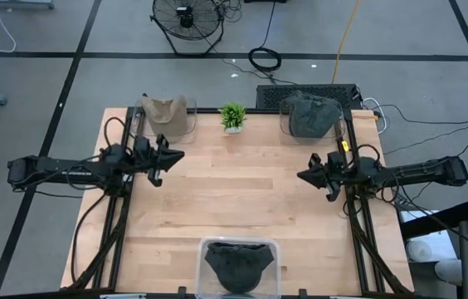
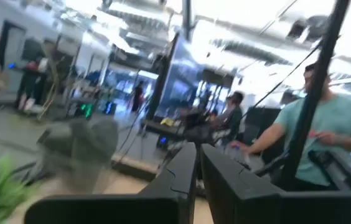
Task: Pick & Place hat
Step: Return to Home Position
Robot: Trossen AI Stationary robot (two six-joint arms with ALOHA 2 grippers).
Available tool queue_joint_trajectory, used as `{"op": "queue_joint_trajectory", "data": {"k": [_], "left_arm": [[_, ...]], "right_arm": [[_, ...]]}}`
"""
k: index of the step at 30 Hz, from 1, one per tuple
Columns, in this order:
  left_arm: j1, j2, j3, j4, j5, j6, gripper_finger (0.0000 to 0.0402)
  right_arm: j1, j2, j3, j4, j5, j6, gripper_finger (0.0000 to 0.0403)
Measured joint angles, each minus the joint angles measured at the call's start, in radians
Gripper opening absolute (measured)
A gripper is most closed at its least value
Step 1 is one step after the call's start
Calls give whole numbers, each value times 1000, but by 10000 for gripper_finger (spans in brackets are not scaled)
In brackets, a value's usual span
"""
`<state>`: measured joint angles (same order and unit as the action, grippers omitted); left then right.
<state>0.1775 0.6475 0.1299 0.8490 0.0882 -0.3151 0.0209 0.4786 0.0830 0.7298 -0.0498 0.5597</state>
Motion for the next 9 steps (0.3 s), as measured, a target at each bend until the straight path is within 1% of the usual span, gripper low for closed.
{"op": "queue_joint_trajectory", "data": {"k": [3, 5, 9], "left_arm": [[-21, -19, -11, -50, -63, 20, 33], [-34, -34, -18, -43, -86, 37, 33], [-57, -81, -85, -28, -66, 20, 33]], "right_arm": [[0, 0, 0, 0, 10, 0, 0], [0, 0, 0, 0, 12, -29, 0], [1, 0, 0, -5, 19, -113, 0]]}}
